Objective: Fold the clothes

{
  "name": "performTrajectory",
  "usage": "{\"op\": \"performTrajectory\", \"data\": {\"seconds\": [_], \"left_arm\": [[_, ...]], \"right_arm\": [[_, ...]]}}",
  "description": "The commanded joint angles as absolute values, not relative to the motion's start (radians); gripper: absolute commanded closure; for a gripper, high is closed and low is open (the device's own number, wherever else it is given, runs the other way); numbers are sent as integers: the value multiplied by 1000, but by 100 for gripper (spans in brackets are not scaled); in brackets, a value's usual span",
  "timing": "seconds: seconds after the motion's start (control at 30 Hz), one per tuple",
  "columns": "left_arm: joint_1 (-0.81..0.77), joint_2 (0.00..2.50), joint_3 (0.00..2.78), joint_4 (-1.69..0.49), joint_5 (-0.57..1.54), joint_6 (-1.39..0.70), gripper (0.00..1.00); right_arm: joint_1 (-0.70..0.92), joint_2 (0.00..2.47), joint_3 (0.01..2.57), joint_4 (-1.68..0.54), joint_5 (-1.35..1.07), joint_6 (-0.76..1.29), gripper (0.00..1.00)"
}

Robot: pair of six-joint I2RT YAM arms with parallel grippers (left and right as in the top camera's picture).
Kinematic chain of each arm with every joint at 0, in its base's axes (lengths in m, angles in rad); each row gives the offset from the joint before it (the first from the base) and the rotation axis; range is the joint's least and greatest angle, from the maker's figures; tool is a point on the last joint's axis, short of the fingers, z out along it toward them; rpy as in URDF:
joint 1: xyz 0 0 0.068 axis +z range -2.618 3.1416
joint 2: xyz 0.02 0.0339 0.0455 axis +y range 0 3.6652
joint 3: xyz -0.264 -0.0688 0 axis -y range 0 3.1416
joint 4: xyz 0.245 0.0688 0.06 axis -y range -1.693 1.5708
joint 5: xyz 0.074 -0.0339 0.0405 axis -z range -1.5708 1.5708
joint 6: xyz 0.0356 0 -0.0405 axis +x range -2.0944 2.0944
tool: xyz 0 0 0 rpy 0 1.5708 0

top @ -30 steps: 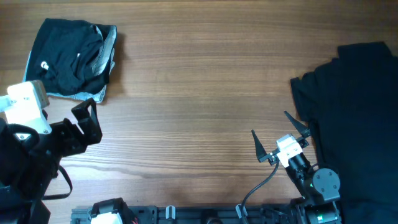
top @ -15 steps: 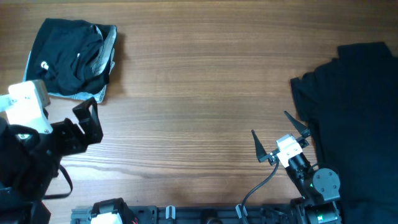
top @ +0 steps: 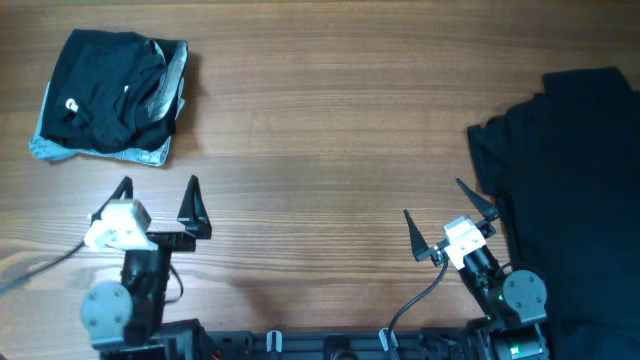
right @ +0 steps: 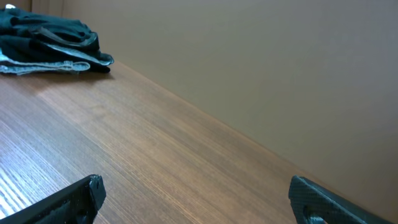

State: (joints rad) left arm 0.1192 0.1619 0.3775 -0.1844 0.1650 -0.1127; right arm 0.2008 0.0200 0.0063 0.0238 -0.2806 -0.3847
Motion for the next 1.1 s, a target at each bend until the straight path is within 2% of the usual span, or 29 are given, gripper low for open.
{"op": "performTrajectory", "data": {"seconds": [0.0,0.2,0.3,1.07], "left_arm": [[115,38,176,-46,184,-120,0],[114,3,5,19,198,-120,0],[113,3,6,-55,198,-120,0],[113,3,6,-57,197,-120,0]], "right_arm": [[195,14,6,25,-296,-393,0],[195,14,6,25,-296,-393,0],[195,14,6,25,-296,-393,0],[195,14,6,25,-296,-393,0]]}}
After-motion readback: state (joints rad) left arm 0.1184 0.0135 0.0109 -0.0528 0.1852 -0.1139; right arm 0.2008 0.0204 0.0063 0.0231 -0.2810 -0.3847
